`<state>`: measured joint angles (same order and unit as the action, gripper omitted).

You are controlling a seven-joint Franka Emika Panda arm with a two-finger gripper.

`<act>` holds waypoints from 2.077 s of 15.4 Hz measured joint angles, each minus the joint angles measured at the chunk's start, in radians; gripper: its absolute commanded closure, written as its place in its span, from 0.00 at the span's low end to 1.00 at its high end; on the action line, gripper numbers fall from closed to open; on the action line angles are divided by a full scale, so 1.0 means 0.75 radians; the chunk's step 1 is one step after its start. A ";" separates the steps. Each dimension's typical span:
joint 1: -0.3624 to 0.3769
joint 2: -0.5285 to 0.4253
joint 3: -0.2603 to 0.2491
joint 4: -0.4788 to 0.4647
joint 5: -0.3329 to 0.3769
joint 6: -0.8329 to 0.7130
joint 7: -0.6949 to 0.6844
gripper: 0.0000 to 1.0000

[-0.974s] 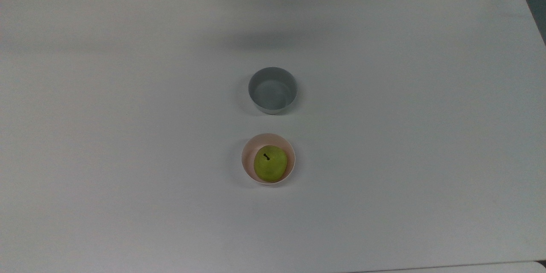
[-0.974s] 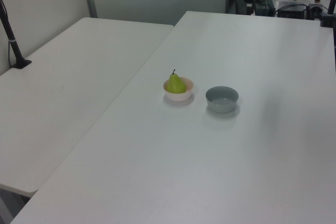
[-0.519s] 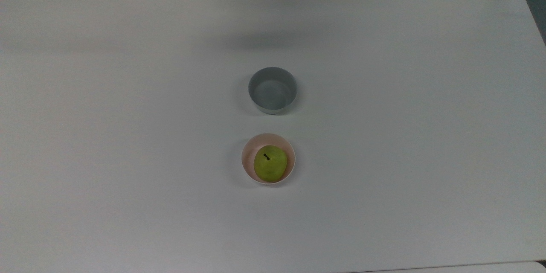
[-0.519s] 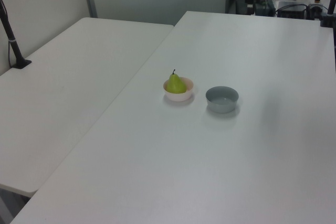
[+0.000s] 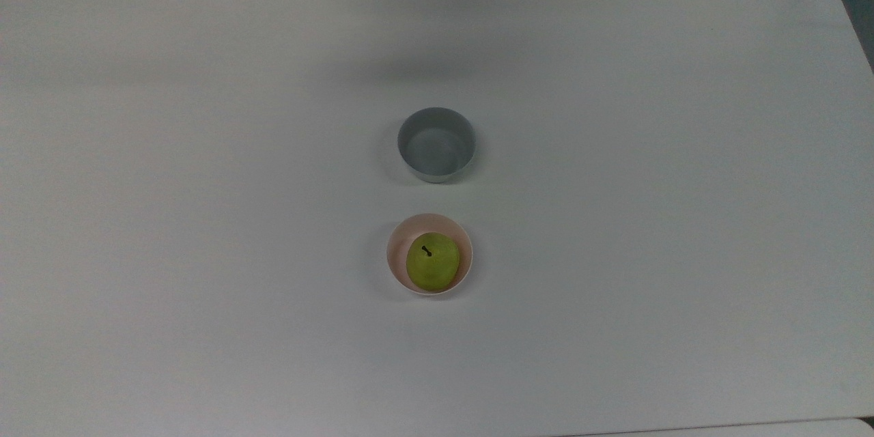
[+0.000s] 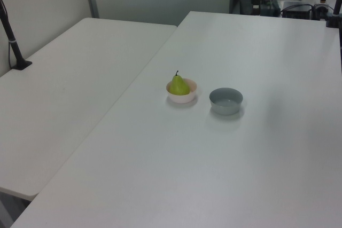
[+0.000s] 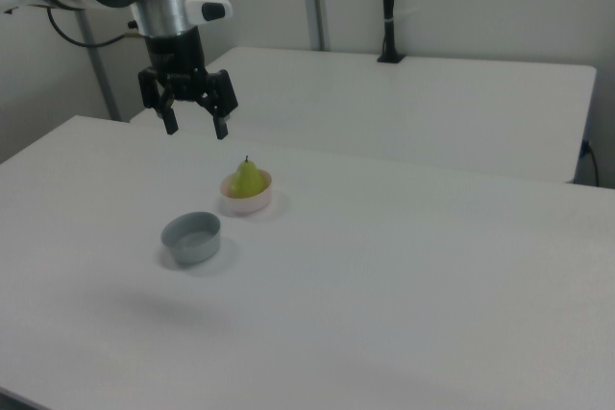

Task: Pick up a pear from the bowl
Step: 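Move the open gripper down over the green pear in the pink bowl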

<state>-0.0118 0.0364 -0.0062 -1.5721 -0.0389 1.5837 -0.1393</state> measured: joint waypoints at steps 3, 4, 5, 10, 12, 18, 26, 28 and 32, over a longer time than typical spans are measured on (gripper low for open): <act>0.000 0.032 0.000 -0.002 0.038 0.095 -0.027 0.00; 0.000 0.045 0.000 -0.002 0.040 0.124 -0.039 0.00; 0.000 0.059 0.000 -0.003 0.042 0.155 -0.048 0.00; 0.003 0.162 0.017 -0.005 0.048 0.333 -0.061 0.00; 0.011 0.203 0.024 -0.005 0.049 0.409 -0.061 0.00; 0.069 0.334 0.029 -0.007 0.049 0.606 -0.032 0.00; 0.126 0.498 0.029 -0.007 0.049 0.879 0.047 0.00; 0.126 0.528 0.029 -0.007 0.049 0.953 0.049 0.00; 0.132 0.592 0.029 -0.006 0.049 1.046 0.060 0.00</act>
<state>0.0870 0.4807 0.0157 -1.5770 -0.0020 2.3683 -0.0944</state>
